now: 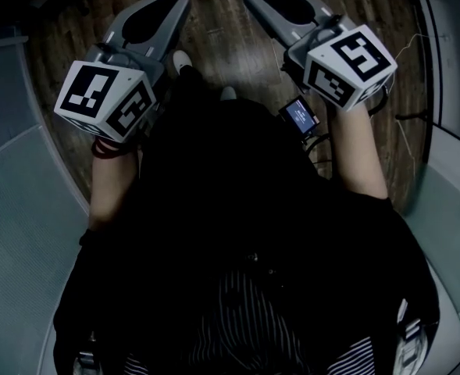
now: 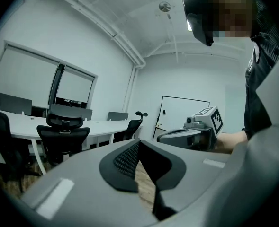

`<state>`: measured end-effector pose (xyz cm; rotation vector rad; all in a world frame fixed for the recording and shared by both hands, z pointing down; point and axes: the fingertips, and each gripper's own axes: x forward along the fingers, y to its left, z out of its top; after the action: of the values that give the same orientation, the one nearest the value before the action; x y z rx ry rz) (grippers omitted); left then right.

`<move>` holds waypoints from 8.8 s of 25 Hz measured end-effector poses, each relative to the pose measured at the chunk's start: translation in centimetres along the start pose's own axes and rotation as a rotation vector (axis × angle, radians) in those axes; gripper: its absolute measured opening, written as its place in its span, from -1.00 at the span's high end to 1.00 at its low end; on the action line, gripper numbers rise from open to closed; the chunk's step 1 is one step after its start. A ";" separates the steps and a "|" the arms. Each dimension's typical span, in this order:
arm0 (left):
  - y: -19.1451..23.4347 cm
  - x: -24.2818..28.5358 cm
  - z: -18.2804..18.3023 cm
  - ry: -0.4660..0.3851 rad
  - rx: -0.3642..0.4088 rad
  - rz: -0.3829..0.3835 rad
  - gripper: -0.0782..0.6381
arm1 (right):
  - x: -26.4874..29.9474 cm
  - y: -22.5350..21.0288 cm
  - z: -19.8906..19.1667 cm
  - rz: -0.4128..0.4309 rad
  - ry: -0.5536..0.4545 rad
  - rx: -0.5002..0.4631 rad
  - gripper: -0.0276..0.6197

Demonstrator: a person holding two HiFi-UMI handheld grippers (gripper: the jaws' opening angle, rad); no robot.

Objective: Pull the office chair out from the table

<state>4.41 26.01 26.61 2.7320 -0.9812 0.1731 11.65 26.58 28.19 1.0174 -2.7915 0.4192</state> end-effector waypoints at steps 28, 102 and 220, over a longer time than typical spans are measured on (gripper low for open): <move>21.8 7.8 4.8 -0.023 0.028 -0.157 0.78 | 20.7 -9.0 7.7 -0.085 0.053 -0.086 0.91; 53.3 29.8 13.9 0.171 0.138 -0.011 0.78 | 46.1 -38.4 22.8 0.165 0.039 -0.264 0.91; 59.3 31.6 -3.2 0.915 1.245 0.101 -0.03 | 53.9 -39.9 3.0 0.196 0.729 -1.366 0.17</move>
<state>-9.32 -36.83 46.20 2.7376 -0.7927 2.4563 -3.65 -36.28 45.86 0.1633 -1.7793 -0.8398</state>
